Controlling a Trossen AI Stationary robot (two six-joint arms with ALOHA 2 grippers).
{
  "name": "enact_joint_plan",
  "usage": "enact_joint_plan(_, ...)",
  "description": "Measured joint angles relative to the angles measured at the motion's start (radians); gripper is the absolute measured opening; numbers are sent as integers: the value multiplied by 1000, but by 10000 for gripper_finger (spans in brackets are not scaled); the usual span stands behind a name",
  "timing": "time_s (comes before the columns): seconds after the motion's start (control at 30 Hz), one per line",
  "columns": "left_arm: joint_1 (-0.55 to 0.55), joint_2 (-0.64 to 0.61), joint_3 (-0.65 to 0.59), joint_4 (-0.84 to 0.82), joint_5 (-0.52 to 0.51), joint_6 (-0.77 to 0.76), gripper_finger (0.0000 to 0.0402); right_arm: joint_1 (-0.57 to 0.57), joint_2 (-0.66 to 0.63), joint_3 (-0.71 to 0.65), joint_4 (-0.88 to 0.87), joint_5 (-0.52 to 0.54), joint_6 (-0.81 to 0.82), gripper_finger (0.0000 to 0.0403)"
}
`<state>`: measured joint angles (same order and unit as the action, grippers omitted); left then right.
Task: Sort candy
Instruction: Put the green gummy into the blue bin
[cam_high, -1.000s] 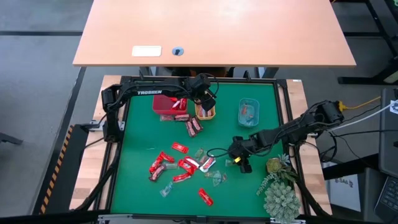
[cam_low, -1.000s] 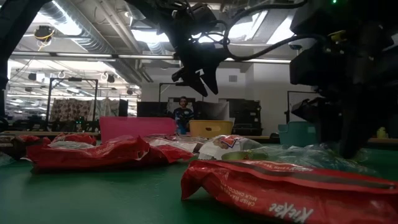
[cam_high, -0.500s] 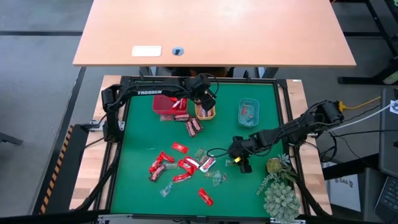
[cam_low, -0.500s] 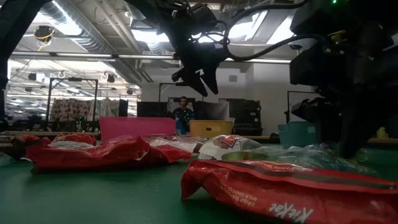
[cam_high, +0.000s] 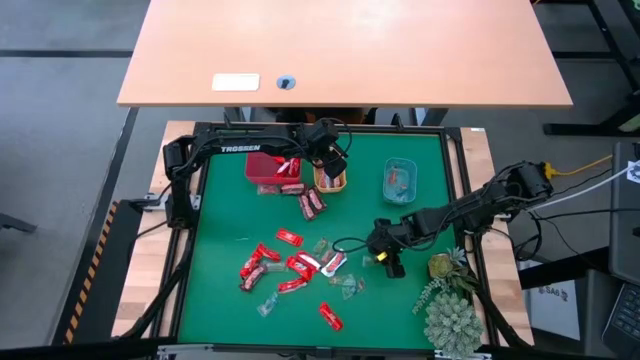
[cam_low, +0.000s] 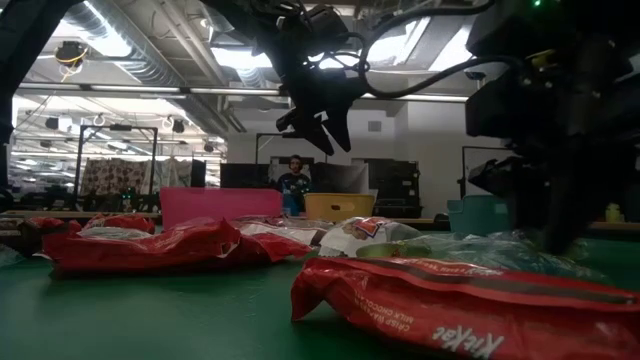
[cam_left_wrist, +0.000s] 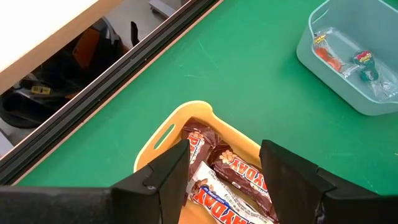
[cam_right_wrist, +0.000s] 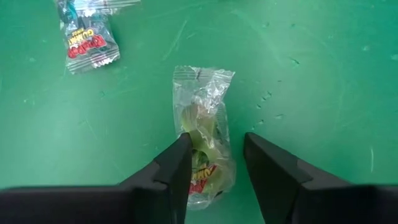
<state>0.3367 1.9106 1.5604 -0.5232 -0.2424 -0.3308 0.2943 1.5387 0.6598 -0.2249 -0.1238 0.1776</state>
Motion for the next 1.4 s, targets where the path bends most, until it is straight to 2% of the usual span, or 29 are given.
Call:
enact_joint_plan(0.33,1,0,0,-3,0,30,189,-1,-9,6,-17,2,0,69)
enact_joint_plan(0.53,-3,-9,11,-39,22,104,189,0,-30,38,-47,0,-25,60)
enact_joint_plan(0.73,-15,-12,75,-126,80,138,189,0,-30,134,-207,14,-77,60)
enact_joint_plan(0.87,-35,-12,123,-201,138,186,189,0,-34,230,-383,82,-137,60)
enact_joint_plan(1.1,-86,-12,183,-318,266,212,189,0,-66,361,-647,302,-231,60)
enact_joint_plan(1.27,-134,-13,210,-396,287,211,189,-8,-141,377,-771,451,-240,60)
enact_joint_plan(1.4,-167,-13,219,-440,287,210,189,-63,-222,377,-842,482,-243,60)
